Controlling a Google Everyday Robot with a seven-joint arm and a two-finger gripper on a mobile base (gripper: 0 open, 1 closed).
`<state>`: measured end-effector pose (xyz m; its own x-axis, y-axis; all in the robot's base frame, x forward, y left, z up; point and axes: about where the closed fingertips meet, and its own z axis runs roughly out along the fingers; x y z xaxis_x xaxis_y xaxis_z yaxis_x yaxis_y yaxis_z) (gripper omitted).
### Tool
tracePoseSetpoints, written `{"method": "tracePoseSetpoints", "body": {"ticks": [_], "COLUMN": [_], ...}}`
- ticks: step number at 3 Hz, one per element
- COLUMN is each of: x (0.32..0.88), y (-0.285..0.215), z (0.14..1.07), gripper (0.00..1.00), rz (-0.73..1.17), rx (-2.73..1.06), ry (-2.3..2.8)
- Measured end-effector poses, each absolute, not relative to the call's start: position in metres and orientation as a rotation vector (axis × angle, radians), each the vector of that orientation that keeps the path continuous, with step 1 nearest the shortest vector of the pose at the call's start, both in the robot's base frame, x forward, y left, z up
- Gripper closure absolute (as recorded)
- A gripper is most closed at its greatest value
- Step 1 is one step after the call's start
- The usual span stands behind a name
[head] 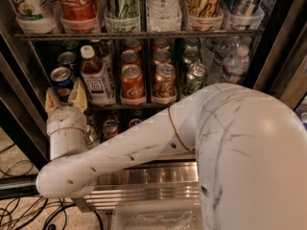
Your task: Pick pepsi can from middle shelf of fridge
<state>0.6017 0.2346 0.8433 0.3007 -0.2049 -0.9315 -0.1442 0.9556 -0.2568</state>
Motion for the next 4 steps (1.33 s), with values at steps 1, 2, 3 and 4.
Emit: {"method": "tracePoseSetpoints", "body": {"ticks": [1, 2, 3, 4], "x": [0.6077, 0.6111, 0.6141, 0.6152], "y": [0.232, 0.2312, 0.232, 0.2345], "z": [0.838, 0.8352, 0.8342, 0.8356], "gripper": [0.38, 0.39, 0.58, 0.81], "rz": [-0.047, -0.047, -0.035, -0.015], "rx": [-0.307, -0.302, -0.299, -0.298], "ry": [1.294, 1.306, 1.316, 1.32]}}
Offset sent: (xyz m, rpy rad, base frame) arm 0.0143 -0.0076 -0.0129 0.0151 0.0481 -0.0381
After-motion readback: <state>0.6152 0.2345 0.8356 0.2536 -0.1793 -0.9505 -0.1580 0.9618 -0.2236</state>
